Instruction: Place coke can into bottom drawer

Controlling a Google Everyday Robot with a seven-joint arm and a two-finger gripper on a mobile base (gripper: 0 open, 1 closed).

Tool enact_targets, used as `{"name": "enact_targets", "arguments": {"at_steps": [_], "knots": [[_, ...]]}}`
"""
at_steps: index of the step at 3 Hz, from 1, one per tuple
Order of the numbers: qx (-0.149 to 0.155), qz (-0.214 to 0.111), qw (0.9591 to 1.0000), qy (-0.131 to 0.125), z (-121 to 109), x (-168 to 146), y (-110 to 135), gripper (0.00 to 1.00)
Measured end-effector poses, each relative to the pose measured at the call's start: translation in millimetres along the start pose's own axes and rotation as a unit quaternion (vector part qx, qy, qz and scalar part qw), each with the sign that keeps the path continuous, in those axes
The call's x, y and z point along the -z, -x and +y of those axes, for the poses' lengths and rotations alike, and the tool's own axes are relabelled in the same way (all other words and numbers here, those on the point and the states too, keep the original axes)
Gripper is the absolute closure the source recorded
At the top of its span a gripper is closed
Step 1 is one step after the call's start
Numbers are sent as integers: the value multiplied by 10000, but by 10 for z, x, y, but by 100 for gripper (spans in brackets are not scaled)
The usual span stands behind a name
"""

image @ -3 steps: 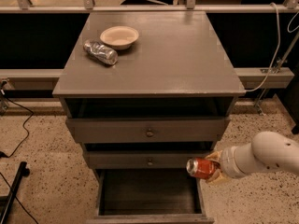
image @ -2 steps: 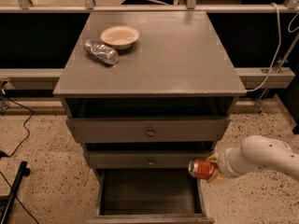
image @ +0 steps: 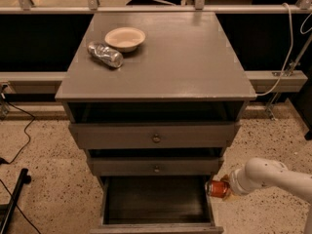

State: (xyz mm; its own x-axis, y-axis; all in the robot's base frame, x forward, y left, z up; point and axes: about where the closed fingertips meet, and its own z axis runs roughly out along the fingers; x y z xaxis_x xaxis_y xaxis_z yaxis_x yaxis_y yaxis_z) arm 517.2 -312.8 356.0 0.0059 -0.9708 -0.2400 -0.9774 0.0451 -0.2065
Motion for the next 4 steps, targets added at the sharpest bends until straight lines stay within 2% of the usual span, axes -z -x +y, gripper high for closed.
{"name": "enact_targets", "arguments": {"at_steps": [1,2,3,4], "knots": [[20,-31,10000,42,38,-88,-1,100],[222,-66,9996,155,98,-176,68,100],[584,21,9976,369,335,-587,192,100],[824,-51,9957,409,461,-981,309,100]]}}
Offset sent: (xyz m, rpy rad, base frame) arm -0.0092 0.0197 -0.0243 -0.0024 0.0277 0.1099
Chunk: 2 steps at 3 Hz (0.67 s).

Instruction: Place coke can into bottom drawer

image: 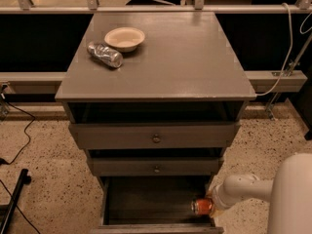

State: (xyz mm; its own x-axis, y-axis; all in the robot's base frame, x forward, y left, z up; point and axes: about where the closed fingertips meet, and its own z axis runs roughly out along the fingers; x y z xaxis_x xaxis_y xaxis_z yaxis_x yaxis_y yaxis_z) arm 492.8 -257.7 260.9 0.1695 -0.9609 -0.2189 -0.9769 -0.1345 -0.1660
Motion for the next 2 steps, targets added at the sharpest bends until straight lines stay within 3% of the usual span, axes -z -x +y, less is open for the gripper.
{"name": "enact_targets", "arguments": {"at_steps": [2], "knots": [[362,-510,9976,-296,-142,-284,374,100]]}}
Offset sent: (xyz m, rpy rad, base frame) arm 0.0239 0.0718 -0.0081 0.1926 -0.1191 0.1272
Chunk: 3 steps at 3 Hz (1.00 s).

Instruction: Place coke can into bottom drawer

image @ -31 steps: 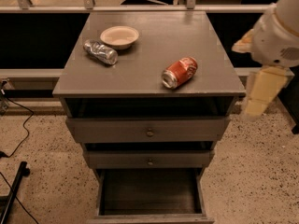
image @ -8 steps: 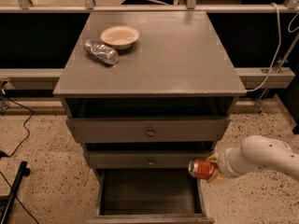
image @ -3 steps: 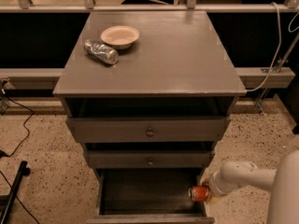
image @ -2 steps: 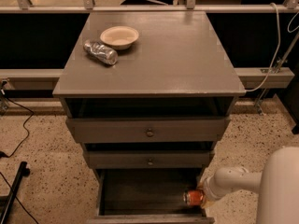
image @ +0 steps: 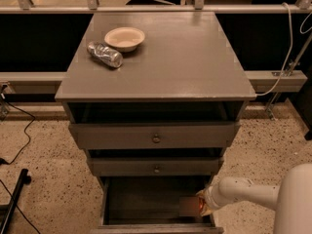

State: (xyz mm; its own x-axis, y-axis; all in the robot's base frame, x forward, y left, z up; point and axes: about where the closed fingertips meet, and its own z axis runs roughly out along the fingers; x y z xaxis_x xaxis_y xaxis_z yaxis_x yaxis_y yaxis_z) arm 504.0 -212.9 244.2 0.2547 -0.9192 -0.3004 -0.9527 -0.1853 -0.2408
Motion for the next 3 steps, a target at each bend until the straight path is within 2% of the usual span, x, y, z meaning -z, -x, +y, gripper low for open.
{"name": "enact_targets", "arguments": {"at_steps": [1,2,3], "knots": [[-54,-454,9989,-77,-56,-124,137,100],[-181,-675,9975,71,-104,-329,182,100],[-408,-852,9955,70,-221,-678,164,97]]}}
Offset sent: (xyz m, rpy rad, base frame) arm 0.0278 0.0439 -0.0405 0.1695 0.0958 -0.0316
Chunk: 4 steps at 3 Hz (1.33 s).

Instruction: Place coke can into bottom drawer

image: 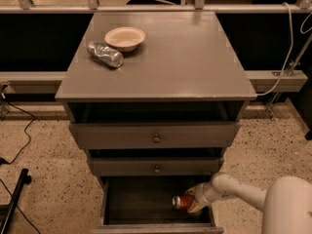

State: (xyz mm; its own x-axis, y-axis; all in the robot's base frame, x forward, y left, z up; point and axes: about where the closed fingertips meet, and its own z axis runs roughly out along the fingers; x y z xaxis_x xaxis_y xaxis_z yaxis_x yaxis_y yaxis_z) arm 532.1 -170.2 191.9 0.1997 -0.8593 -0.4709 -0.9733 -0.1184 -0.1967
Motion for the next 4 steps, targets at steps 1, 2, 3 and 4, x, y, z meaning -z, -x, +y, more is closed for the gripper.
{"name": "enact_targets", "arguments": {"at_steps": [1,2,3,4], "knots": [[19,-96,9998,-161,-42,-113,61,74],[-160,-206,9991,-348,-30,-157,21,51],[-217,-252,9987,-378,-16,-218,16,28],[-243,-238,9986,-393,-8,-263,5,5]]}}
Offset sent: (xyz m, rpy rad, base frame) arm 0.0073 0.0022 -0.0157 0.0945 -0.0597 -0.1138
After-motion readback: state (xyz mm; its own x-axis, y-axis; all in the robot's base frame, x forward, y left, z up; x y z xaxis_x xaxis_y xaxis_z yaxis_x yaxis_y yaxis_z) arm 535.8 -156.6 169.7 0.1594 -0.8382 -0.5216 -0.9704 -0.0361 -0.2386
